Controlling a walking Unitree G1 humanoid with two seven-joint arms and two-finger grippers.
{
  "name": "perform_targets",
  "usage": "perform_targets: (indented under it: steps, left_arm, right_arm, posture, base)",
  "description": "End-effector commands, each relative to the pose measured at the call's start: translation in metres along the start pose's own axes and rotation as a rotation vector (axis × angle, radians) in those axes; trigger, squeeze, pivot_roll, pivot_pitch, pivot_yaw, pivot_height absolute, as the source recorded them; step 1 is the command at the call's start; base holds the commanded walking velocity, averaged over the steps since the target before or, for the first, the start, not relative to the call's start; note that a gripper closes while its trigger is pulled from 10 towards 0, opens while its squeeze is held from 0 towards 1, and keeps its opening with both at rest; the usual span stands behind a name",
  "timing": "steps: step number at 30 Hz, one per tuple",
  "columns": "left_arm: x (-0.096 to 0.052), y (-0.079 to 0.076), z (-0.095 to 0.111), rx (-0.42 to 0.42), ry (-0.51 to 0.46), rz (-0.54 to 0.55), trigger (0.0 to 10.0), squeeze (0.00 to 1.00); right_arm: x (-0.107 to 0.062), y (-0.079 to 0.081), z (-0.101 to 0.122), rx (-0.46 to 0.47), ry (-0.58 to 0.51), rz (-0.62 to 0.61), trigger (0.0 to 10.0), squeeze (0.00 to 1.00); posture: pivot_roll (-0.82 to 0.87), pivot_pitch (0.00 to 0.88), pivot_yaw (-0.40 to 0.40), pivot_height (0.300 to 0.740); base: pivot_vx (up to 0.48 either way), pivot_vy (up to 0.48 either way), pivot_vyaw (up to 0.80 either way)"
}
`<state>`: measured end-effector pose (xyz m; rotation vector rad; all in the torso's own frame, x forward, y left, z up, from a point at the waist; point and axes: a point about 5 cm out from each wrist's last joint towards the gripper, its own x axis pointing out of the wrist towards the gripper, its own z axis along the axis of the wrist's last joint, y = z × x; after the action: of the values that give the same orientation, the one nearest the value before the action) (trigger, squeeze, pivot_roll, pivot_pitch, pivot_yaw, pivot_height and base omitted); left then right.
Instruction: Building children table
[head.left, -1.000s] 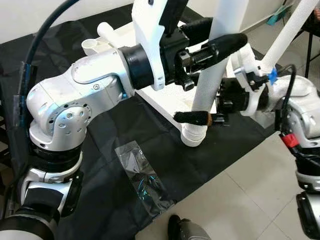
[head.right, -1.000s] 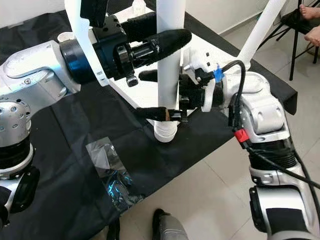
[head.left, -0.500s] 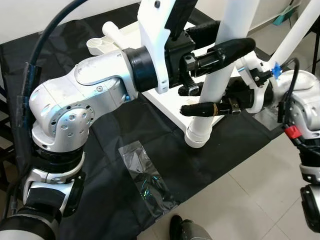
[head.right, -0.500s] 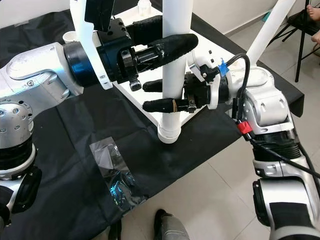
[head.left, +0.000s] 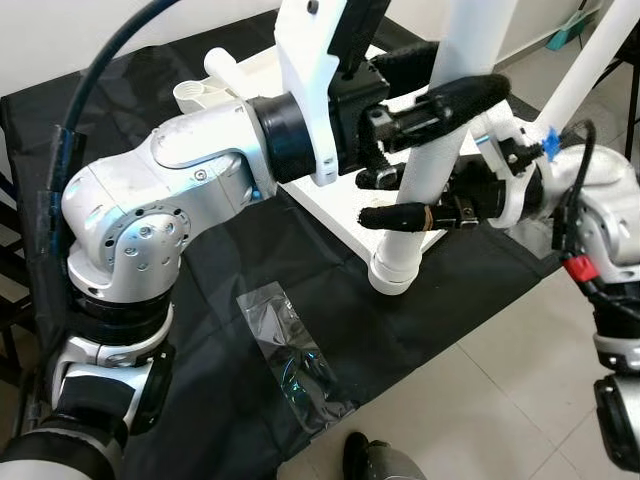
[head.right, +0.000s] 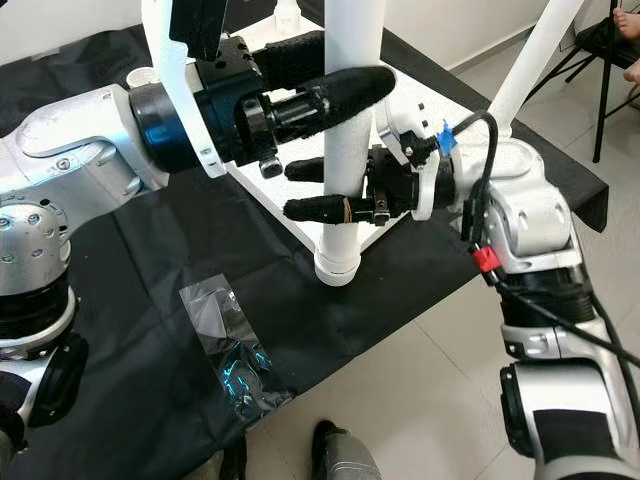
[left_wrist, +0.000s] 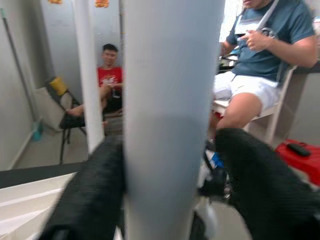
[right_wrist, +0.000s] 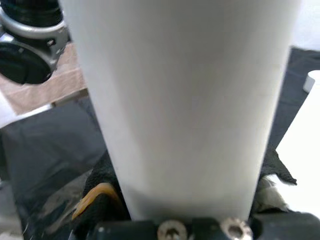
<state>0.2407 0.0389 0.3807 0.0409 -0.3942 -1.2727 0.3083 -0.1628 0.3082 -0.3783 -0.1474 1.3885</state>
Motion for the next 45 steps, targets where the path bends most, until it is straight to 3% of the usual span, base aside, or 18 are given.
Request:
perform_targets:
  steps: [1,16,17,18,20,21,22,24,25,28,29,30,33,34,35,36,40,45]
  left_arm:
    - [0.003,-0.003,0.004,-0.006,-0.013,-0.028,10.0,1.00]
    - [-0.006,0.022,0.012,-0.064,-0.048,0.120,10.0,1.00]
    - [-0.025,0.026,0.001,-0.073,-0.016,0.155,10.0,1.00]
    - [-0.025,0.026,0.001,-0.073,-0.016,0.155,10.0,1.00]
    - [-0.075,0.028,-0.026,-0.111,0.053,0.207,10.0,1.00]
    - [-0.075,0.028,-0.026,-0.111,0.053,0.207,10.0,1.00]
    - [-0.088,0.026,-0.032,-0.120,0.080,0.213,10.0,1.00]
    - [-0.088,0.026,-0.032,-0.120,0.080,0.213,10.0,1.00]
    - [-0.101,0.024,-0.040,-0.137,0.103,0.223,10.0,1.00]
    - [-0.112,0.024,-0.050,-0.155,0.132,0.249,10.0,1.00]
    - [-0.129,0.025,-0.062,-0.177,0.165,0.315,10.0,1.00]
    - [-0.129,0.025,-0.062,-0.177,0.165,0.315,10.0,1.00]
    - [-0.157,0.026,-0.080,-0.217,0.208,0.444,10.0,1.00]
    - [-0.168,0.026,-0.086,-0.235,0.222,0.499,10.0,0.65]
    - [-0.168,0.026,-0.086,-0.235,0.222,0.499,10.0,0.65]
    - [-0.186,0.022,-0.094,-0.258,0.245,0.574,10.0,0.00]
    - [-0.198,0.018,-0.099,-0.263,0.252,0.625,10.0,0.00]
    - [-0.200,0.013,-0.103,-0.254,0.243,0.630,10.0,0.00]
  right_arm:
    - [0.004,0.005,-0.008,0.043,-0.015,0.012,0.0,0.00]
    - [-0.008,0.004,-0.013,0.062,-0.026,-0.110,0.0,0.00]
    - [-0.008,0.005,-0.014,0.066,-0.026,-0.119,0.0,0.00]
    - [-0.008,0.005,-0.014,0.066,-0.026,-0.119,0.0,0.00]
    - [-0.008,0.006,-0.016,0.072,-0.022,-0.114,0.0,0.00]
    - [-0.008,0.006,-0.016,0.072,-0.022,-0.114,0.0,0.00]
    - [-0.008,0.007,-0.016,0.074,-0.022,-0.110,0.0,0.00]
    - [-0.008,0.007,-0.016,0.074,-0.022,-0.110,0.0,0.00]
    - [-0.008,0.007,-0.016,0.075,-0.021,-0.105,0.0,0.00]
    - [-0.008,0.007,-0.016,0.075,-0.019,-0.102,0.0,0.00]
    - [-0.008,0.007,-0.017,0.079,-0.013,-0.120,0.0,0.00]
    - [-0.008,0.007,-0.017,0.079,-0.013,-0.120,0.0,0.00]
    - [-0.009,0.008,-0.024,0.108,0.006,-0.194,0.0,0.00]
    - [-0.010,0.010,-0.029,0.131,0.016,-0.242,0.0,0.00]
    - [-0.010,0.010,-0.029,0.131,0.016,-0.242,0.0,0.00]
    - [-0.007,0.018,-0.039,0.164,0.033,-0.329,0.0,0.00]
    - [-0.006,0.029,-0.045,0.196,0.033,-0.390,0.0,0.00]
    - [-0.007,0.034,-0.048,0.209,0.039,-0.419,0.0,0.00]
  posture:
    - [0.00,0.238,0.039,0.740]
    - [0.01,0.256,0.048,0.740]
    - [0.01,0.258,0.050,0.740]
    - [0.01,0.258,0.050,0.740]
    - [0.01,0.260,0.050,0.740]
    - [0.01,0.260,0.050,0.740]
    - [0.01,0.260,0.050,0.740]
    - [0.01,0.260,0.050,0.740]
    - [0.01,0.262,0.046,0.740]
    - [0.01,0.265,0.045,0.740]
    - [0.01,0.270,0.045,0.740]
    - [0.01,0.270,0.045,0.740]
    - [0.00,0.282,0.047,0.740]
    - [0.00,0.282,0.047,0.740]
    - [0.00,0.282,0.047,0.740]
    - [0.00,0.296,0.050,0.740]
    - [0.00,0.300,0.055,0.740]
    - [0.00,0.300,0.056,0.740]
  base:
    - [0.000,0.000,0.00]
    - [0.000,0.000,0.00]
    - [0.000,0.000,0.00]
    - [0.000,0.000,0.00]
    - [0.000,0.000,0.00]
    - [0.000,0.000,0.00]
    - [0.000,0.000,0.00]
    - [0.000,0.000,0.00]
    - [0.000,0.000,0.00]
    - [0.000,0.000,0.00]
    - [0.000,0.000,0.00]
    - [0.000,0.000,0.00]
    - [0.000,0.000,0.00]
    - [0.000,0.000,0.00]
    - [0.000,0.000,0.00]
    - [0.000,0.000,0.00]
    - [0.000,0.000,0.00]
    - [0.000,0.000,0.00]
